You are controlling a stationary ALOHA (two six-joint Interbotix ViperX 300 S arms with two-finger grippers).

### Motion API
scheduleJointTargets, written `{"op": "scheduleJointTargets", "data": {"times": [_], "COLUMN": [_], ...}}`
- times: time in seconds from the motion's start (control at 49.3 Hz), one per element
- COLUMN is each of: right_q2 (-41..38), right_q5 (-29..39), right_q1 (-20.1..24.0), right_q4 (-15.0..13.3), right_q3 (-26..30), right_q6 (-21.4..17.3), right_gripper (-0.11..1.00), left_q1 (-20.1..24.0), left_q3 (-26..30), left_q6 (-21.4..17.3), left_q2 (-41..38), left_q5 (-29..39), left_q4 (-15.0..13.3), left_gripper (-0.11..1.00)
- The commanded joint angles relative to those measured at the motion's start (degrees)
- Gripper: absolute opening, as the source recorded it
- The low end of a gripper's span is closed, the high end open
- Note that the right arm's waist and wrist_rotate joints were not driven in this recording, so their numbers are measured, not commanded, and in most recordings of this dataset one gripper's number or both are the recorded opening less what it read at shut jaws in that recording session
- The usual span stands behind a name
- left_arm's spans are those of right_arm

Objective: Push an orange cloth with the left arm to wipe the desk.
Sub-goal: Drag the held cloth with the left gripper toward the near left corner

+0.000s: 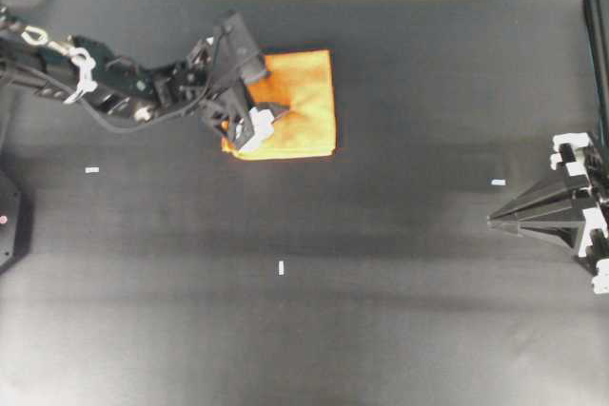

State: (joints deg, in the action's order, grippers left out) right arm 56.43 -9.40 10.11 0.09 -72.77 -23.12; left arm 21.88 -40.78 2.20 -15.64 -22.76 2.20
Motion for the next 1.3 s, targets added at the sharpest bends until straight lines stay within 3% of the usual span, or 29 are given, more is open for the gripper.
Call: {"op": "scheduleJointTargets", "data": {"times": [0.0,0.446,0.75,1.278], "right_q2": [0.3,1.1,1.4,1.9], "right_q5": [0.0,0.8,0.7,0.8], "right_q1": [0.0,0.1,0.1,0.1], "right_q4": [0.1,0.1,0.1,0.1], "right_q3": [0.3,0.0,0.1,0.0], "right_q6": [0.0,0.0,-0.1,0.0], "right_gripper": [0.0,0.0,0.0,0.0], "left_q1": [-2.4,-13.4,-22.5,-41.0], "left_q3": [-1.0,-8.7,-11.9,-11.7], "left_q6": [0.1,1.1,4.9,12.9], "left_q2": [2.5,6.5,9.2,10.0], "left_q5": [-0.3,-0.4,-0.4,0.0], "left_q4": [0.2,0.2,0.2,0.3], "left_gripper": [0.84,0.84,0.84,0.84]}}
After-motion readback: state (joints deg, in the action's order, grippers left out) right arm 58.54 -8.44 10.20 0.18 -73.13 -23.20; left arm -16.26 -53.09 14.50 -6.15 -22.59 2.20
